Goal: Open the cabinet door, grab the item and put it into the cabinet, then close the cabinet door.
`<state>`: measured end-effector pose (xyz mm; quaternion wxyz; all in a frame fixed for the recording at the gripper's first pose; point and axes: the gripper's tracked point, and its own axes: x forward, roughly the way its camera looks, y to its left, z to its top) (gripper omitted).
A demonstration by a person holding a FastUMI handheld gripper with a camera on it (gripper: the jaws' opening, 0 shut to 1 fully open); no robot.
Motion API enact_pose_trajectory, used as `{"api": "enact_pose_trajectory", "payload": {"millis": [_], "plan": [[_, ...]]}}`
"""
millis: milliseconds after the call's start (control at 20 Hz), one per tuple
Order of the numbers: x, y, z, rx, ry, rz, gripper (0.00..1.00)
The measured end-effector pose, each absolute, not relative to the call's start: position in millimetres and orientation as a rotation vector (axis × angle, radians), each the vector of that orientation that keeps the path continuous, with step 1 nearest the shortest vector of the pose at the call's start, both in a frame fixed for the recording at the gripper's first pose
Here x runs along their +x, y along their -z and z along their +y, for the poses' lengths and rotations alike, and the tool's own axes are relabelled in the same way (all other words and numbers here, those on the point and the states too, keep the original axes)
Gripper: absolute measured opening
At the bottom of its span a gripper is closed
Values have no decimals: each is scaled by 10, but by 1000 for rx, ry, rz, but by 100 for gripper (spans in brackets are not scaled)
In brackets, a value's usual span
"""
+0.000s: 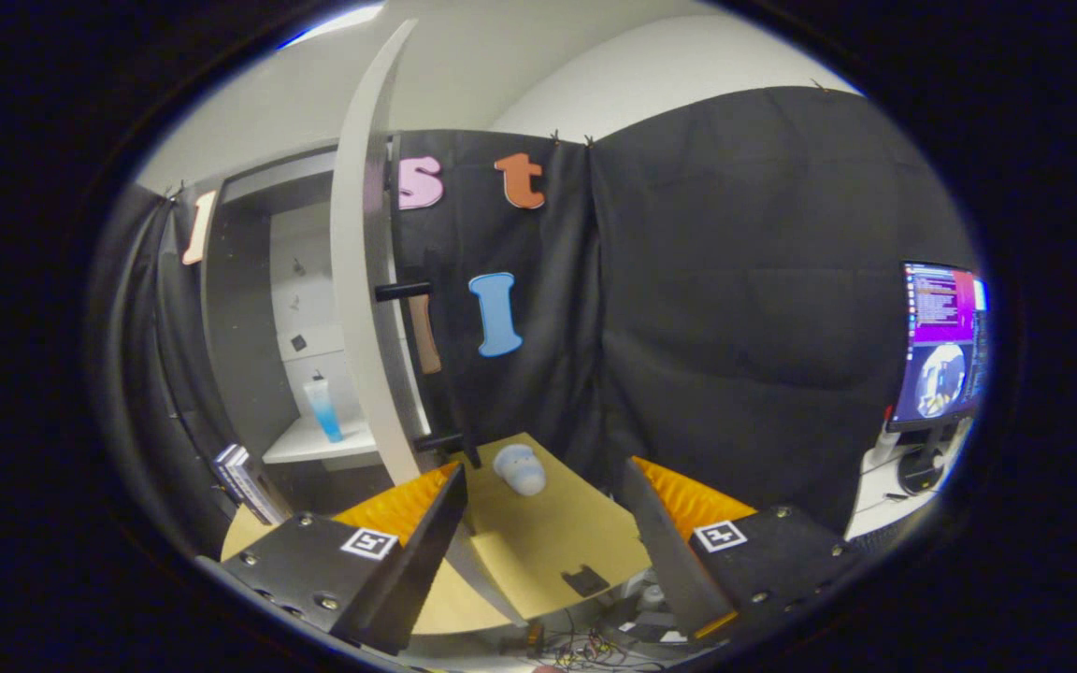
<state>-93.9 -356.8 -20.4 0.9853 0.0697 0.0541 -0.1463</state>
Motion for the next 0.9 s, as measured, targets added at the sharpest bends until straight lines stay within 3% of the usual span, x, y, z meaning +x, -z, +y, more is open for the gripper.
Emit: {"api": "enact_pose_trajectory", "payload": {"millis": [400,900], "plan": [[-901,179,-3384,98,241,99,98],[-777,164,-2428,66,14,89,98]]}}
